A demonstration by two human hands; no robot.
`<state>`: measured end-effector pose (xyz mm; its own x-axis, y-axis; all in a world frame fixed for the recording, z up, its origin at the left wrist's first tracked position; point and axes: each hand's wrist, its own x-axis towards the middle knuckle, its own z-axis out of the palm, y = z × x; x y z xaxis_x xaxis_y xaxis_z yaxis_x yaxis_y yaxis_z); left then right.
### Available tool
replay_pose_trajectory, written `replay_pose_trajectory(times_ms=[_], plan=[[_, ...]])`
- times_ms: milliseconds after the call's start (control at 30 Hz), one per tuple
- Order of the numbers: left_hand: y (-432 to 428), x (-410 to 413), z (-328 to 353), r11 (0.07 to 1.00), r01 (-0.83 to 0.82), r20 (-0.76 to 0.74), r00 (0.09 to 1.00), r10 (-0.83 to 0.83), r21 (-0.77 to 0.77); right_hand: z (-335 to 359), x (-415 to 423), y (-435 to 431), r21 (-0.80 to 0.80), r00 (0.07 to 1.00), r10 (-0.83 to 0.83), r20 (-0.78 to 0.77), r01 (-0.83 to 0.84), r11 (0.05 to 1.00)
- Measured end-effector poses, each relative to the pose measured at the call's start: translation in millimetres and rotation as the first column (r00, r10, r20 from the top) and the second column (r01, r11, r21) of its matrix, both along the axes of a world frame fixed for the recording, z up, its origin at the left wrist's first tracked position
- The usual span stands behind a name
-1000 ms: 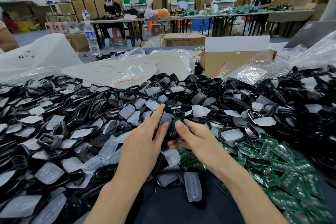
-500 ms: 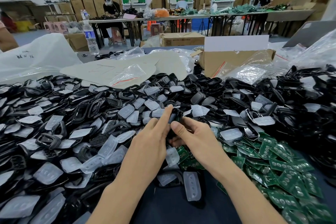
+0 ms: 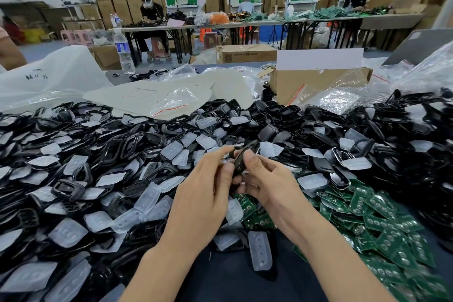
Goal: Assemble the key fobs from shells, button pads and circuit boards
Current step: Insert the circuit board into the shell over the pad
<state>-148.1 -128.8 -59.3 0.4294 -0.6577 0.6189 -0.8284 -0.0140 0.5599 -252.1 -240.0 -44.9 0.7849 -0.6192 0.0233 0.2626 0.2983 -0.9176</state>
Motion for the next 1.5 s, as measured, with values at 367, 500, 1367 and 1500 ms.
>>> replay_pose_trajectory(times_ms=[367,500,1367,1500], plan=[[-6,-5,-2,0.99,-0.047,0.241,0.967,0.079,-0.136,1,0,6,0.313,0.992,0.034,0.119,-0.07,0.947],[-6,-3,-1,0.986,-0.047,0.279,0.956,0.09,-0.16,0,2,6,0.308,0.993,0.037,0.112,-0.07,0.949],[-8,2,-3,0.98,-0.112,0.406,0.898,0.171,-0.166,-4,4,10,0.356,0.997,0.005,0.076,-0.032,0.934],[-7,3,-3,0.982,-0.107,0.418,0.894,0.165,-0.159,-4,5,10,0.367,0.998,-0.009,0.064,-0.016,0.93]])
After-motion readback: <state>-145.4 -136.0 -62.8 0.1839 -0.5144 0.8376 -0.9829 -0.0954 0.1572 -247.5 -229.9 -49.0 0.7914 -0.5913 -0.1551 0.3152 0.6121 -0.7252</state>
